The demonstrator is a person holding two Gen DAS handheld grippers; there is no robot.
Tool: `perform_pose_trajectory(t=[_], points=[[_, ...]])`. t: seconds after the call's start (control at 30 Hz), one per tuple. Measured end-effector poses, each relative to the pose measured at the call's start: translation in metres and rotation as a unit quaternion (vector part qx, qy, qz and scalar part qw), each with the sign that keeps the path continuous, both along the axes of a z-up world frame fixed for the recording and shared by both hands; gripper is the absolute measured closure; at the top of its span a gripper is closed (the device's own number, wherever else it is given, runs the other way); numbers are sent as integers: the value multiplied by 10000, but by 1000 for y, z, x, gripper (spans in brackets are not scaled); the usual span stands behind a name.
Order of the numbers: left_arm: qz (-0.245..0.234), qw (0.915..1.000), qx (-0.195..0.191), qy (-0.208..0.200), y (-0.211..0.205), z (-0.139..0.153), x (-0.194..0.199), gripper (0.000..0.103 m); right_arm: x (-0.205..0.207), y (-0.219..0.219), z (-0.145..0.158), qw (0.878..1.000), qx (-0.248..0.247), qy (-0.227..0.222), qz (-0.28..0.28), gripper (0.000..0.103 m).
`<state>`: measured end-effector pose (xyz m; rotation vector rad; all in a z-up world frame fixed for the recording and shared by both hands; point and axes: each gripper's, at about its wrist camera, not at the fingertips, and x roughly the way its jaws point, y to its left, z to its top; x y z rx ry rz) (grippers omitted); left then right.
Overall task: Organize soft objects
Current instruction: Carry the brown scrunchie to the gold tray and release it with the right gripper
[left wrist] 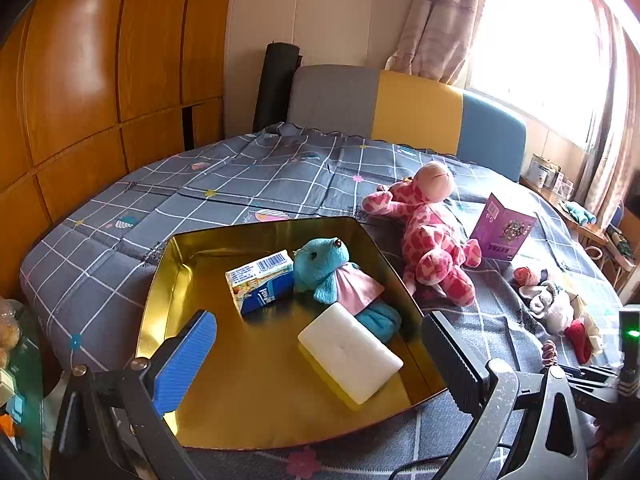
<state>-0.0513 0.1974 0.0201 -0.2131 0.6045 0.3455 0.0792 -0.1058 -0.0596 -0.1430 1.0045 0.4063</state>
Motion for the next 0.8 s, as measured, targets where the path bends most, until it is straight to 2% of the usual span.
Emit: perform_pose_trajectory(t=[0.33, 0.6, 0.8], points=[[161, 9998, 38, 145, 9, -1, -6, 0, -1, 68, 37, 9923, 590, -116, 1080, 83], [450, 9988, -2, 202, 29, -1, -17, 0, -18, 157, 45, 9695, 946, 101, 2260, 83], [621, 9979, -7, 161, 41, 3, -25, 0, -26, 215, 37, 9570, 970, 255, 2723, 83]])
